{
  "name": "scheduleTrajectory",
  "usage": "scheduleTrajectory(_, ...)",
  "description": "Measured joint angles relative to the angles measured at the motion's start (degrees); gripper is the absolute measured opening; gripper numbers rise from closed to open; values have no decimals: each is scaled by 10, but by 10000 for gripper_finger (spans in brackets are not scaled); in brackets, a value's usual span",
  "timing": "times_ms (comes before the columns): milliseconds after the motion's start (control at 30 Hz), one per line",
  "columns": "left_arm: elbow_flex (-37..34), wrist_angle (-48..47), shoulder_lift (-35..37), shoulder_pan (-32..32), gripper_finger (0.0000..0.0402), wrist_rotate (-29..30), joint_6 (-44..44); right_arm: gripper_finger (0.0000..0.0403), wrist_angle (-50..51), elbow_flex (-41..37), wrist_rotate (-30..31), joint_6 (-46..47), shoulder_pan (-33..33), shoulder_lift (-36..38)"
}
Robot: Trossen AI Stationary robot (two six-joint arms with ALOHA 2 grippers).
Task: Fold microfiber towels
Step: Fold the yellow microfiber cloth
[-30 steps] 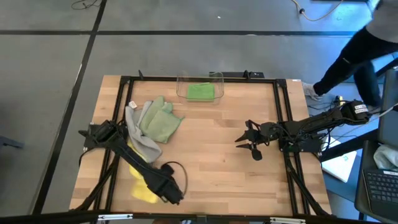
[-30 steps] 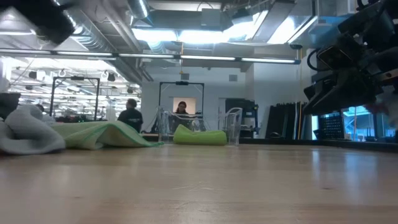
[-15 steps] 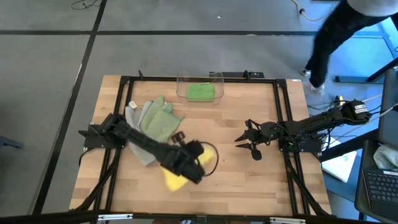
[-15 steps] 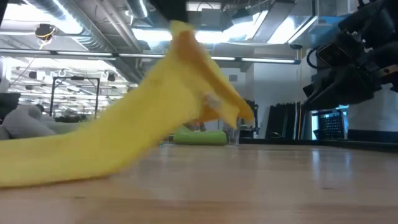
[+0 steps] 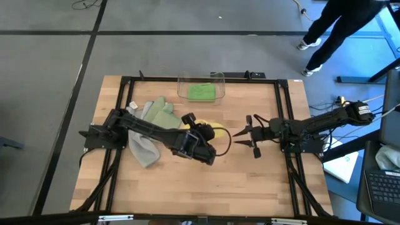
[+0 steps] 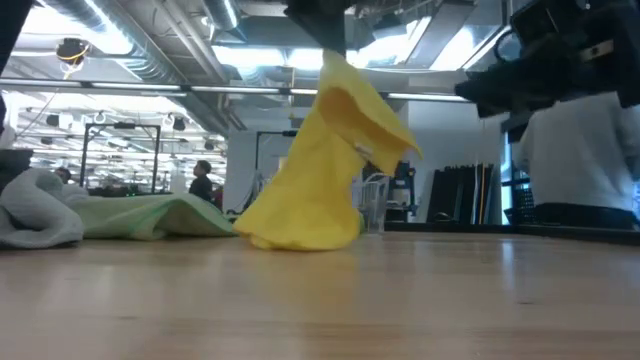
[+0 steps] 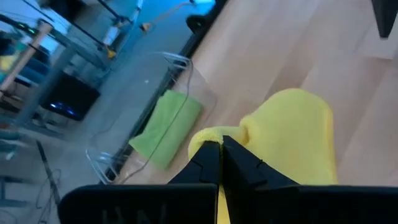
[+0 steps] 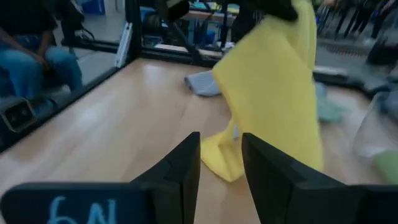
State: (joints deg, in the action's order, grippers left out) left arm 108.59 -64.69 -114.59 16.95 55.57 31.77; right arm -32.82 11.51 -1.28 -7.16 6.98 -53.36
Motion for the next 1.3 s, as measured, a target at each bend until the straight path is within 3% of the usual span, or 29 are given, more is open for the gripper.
scheduleTrajectory(133,8,7,5,-1,0,0,-11,122,10,28,3,-142,0,-1)
scheduleTrajectory(233,8,23,5,2,0,24,-8,122,63,60,19,-174,4,-1)
scheduleTrajectory(367,-4,86,5,7,0,41,-53,129,189,108,144,-187,41,-25)
scheduleTrajectory(500,-6,99,5,18,0,37,-69,156,221,145,296,-184,87,-77)
scheduleTrajectory(600,-10,103,5,39,0,40,-65,179,219,155,315,-168,130,-121)
scheduleTrajectory(667,-18,109,5,53,0,57,-65,191,211,163,331,-207,152,-152)
scheduleTrajectory(767,-20,98,7,61,0,108,-56,200,189,187,422,-255,176,-200)
scheduleTrajectory(867,-19,97,10,62,0,124,-55,204,171,218,490,-241,194,-238)
scheduleTrajectory(1033,-19,96,9,49,0,124,-71,204,164,253,505,-207,229,-302)
scheduleTrajectory(1200,-19,51,9,32,0,124,-49,204,163,280,612,-213,262,-346)
scheduleTrajectory(1300,-19,37,9,25,0,123,-34,204,163,286,641,-173,263,-361)
